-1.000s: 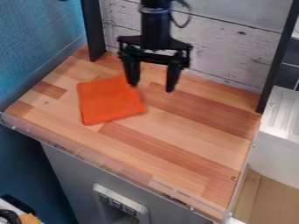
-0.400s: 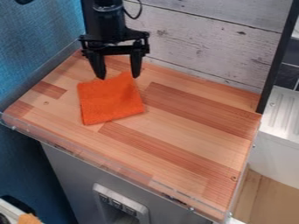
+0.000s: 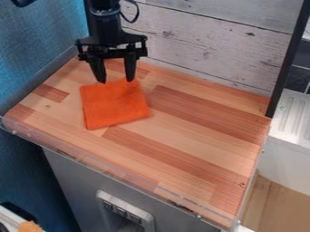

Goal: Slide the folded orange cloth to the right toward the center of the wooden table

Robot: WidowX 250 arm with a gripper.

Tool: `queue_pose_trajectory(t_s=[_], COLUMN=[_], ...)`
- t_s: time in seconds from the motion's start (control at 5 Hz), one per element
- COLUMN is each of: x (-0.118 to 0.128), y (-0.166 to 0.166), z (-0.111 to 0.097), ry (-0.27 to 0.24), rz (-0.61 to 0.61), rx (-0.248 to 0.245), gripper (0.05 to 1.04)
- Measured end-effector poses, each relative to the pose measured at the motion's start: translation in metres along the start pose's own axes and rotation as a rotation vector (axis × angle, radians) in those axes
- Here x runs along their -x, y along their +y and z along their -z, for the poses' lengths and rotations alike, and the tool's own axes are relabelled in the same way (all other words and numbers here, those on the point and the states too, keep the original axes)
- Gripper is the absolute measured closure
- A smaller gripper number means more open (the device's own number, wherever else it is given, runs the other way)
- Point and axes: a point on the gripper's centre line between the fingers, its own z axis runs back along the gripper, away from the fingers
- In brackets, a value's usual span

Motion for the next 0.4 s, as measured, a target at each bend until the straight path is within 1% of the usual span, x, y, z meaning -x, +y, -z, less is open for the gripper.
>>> queue_pose_trajectory(t_s=[0.2, 0.4], x=[-0.002, -0.005], y=[0.004, 0.008], z=[0.015, 0.028], ry=[0.014, 0.015], rz=[-0.029, -0.054], rx=[-0.034, -0.063], gripper=[0.705, 0.919])
